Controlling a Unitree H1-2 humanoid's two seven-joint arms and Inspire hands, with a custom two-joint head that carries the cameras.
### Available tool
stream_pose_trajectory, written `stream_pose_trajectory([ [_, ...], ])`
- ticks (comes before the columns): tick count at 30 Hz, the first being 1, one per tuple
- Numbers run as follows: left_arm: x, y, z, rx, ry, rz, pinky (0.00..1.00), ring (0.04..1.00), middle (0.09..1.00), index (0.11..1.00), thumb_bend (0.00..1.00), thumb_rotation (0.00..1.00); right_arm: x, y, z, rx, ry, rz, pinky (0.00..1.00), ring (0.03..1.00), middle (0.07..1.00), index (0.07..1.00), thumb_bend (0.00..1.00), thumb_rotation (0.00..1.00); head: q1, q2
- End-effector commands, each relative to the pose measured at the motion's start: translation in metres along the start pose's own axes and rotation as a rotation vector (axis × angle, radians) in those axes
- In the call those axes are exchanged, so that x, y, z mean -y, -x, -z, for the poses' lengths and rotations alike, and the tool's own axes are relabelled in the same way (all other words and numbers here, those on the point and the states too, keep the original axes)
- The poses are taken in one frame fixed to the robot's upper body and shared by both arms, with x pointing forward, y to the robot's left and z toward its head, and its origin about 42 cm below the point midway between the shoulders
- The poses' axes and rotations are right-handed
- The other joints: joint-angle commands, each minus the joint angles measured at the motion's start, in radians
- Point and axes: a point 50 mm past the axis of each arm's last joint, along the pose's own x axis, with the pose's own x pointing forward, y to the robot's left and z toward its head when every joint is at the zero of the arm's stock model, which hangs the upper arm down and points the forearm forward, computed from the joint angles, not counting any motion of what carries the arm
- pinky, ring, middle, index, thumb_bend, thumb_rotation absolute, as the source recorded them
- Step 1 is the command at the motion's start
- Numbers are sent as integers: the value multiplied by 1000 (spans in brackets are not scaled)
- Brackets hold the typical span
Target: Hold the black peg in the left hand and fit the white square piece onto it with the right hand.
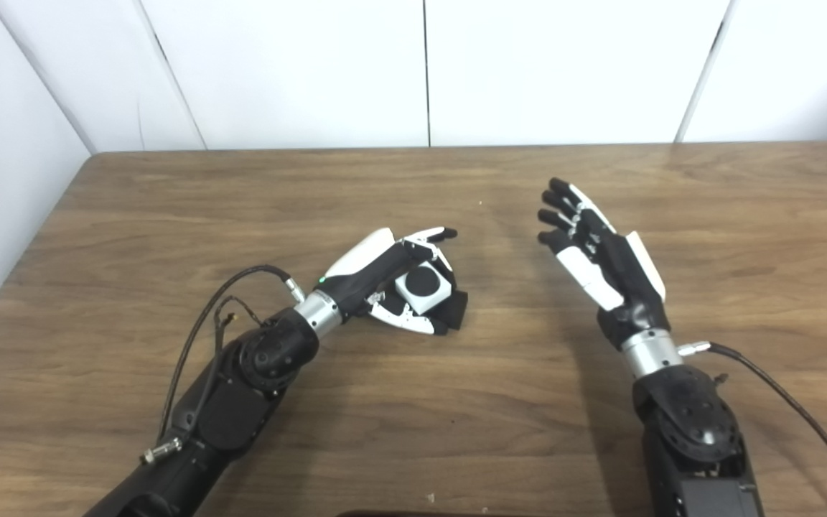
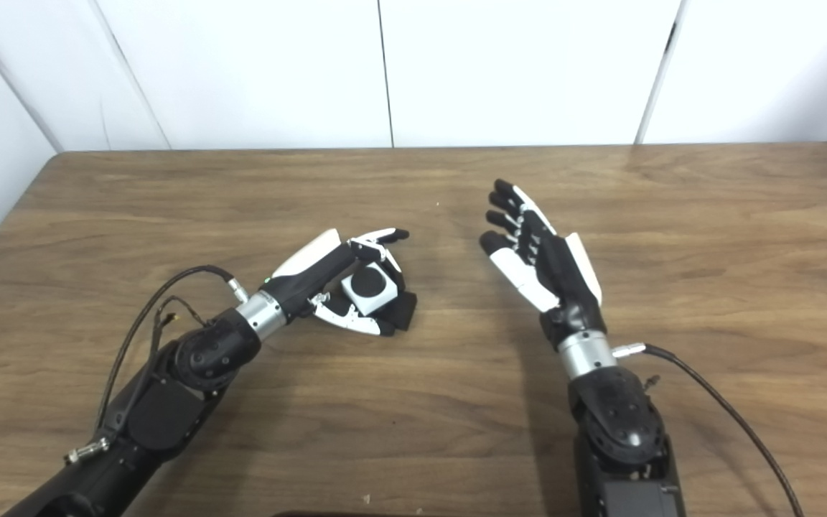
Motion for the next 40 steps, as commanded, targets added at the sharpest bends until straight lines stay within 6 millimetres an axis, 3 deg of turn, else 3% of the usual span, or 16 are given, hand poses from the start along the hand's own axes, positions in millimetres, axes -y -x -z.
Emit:
stream_pose_trajectory([
  [1, 40, 42, 52, -256, 35, 190, 862, 938, 945, 495, 522, 64, -2, -3, -7, 73, -6, 3, 833, 897, 924, 928, 633, 703, -2, -1],
  [17, 39, 45, 54, -266, 24, 201, 858, 936, 947, 497, 522, 71, 2, -2, -5, 70, 47, 12, 772, 863, 897, 875, 631, 618, -2, 3],
  [18, 39, 45, 54, -266, 23, 202, 852, 934, 945, 580, 743, 118, 3, -2, -5, 74, 56, 14, 768, 858, 889, 871, 628, 615, 0, 3],
  [19, 39, 45, 54, -267, 22, 203, 850, 933, 944, 608, 818, 135, 3, -2, -6, 77, 62, 14, 766, 856, 884, 869, 627, 614, 0, 3],
  [22, 40, 45, 54, -270, 26, 204, 858, 937, 945, 636, 889, 152, 3, -2, -6, 75, 53, 10, 757, 855, 881, 865, 635, 603, 2, 4],
  [40, 42, 46, 53, -247, 42, 192, 844, 923, 938, 647, 868, 135, 2, -2, -5, 59, 66, 7, 734, 852, 875, 851, 684, 624, -2, 0],
])
